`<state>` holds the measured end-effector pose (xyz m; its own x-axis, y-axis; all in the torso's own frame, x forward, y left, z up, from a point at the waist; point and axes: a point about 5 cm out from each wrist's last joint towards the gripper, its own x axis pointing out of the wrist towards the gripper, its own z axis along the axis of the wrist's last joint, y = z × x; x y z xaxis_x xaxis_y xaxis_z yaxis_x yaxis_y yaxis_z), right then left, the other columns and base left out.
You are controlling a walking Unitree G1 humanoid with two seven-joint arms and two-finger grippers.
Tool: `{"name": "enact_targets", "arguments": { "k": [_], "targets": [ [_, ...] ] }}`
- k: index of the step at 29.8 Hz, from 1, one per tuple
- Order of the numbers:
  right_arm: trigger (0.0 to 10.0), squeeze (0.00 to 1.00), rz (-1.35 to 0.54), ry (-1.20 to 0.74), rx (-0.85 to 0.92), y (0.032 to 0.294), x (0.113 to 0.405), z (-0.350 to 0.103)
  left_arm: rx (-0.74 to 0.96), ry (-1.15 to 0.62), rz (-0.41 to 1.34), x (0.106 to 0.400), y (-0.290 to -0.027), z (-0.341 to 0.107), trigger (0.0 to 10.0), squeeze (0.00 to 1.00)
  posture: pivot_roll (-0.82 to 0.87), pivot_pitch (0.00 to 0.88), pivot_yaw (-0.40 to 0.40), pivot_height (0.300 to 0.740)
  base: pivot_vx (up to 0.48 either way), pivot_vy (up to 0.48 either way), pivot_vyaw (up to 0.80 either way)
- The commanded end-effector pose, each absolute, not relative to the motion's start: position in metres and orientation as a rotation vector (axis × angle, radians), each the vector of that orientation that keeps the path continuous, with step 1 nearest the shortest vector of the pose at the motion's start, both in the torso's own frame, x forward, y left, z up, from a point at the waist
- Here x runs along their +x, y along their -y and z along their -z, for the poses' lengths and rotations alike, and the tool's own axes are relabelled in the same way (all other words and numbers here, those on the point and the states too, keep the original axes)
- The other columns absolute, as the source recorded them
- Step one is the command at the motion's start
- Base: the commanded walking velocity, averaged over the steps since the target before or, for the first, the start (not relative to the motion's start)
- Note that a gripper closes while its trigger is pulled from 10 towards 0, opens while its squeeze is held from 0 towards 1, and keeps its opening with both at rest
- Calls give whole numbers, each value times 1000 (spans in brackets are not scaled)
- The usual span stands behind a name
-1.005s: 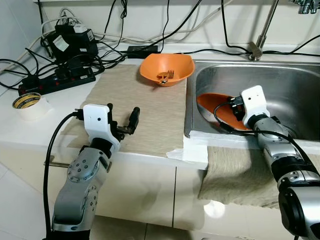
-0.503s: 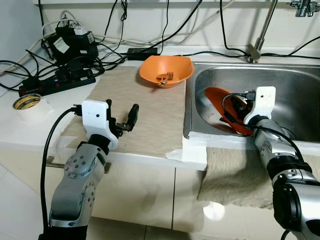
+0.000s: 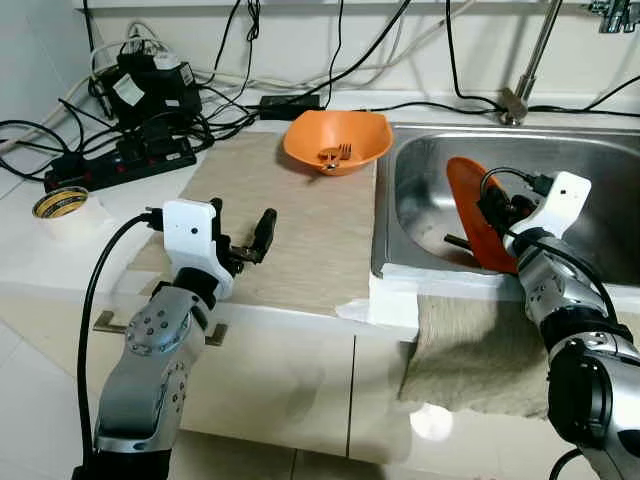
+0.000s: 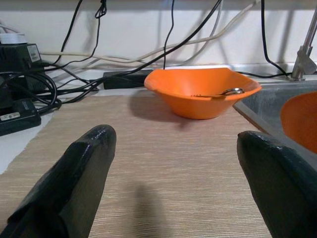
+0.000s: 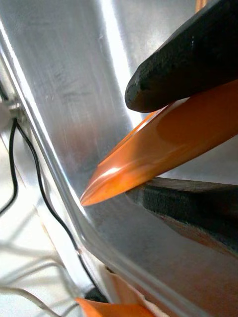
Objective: Kitchen organization
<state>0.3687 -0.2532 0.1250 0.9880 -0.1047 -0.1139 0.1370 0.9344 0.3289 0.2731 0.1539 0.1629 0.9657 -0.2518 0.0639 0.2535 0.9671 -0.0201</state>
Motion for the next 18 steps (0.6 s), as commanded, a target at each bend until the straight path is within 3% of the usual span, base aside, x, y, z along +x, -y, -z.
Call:
{"name": "enact_targets", "arguments": {
  "k": [1, 18],
  "targets": [
    [10000, 0, 177, -197, 417, 257, 357, -100, -9, 54, 255, 276, -156, -164, 10000, 0, 25, 0, 118, 736, 0, 0, 0],
    [10000, 0, 397, -164, 552, 284, 348, -99, -1, 67, 260, 274, -155, -165, 10000, 0, 26, 0, 112, 736, 0, 0, 0]
  ]
}}
